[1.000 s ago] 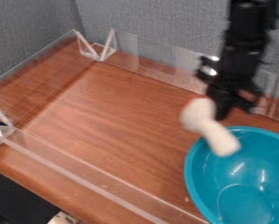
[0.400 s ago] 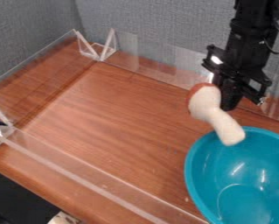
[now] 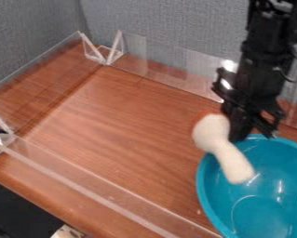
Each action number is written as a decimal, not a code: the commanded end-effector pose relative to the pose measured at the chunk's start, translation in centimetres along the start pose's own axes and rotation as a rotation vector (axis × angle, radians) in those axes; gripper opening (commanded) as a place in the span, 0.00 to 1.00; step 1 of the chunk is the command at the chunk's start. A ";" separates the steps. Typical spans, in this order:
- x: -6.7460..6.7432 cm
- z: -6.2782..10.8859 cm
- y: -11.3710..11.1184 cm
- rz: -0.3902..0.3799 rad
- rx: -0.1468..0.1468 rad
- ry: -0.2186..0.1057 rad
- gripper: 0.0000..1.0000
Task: Put the mushroom in the blue bowl
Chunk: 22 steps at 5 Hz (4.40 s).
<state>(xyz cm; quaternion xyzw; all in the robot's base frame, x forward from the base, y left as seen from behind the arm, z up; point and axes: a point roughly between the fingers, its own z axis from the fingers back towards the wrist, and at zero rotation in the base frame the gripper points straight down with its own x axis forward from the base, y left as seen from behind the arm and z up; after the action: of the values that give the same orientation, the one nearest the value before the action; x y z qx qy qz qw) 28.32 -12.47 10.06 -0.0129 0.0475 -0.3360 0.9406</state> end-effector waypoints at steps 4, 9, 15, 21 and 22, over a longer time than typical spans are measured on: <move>-1.4 0.1 -1.5 -0.004 0.037 -0.105 0.00; -2.4 -2.3 -1.7 0.010 0.051 -0.124 0.00; -3.0 -4.0 -0.3 -0.002 0.072 -0.122 0.00; -1.9 -1.7 -0.6 -0.066 0.132 -0.150 1.00; -2.5 0.2 -0.3 -0.067 0.159 -0.173 1.00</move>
<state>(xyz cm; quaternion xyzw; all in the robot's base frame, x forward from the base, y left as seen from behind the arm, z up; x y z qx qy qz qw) 25.48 -10.99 8.46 0.0331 -0.0220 -0.3720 0.9274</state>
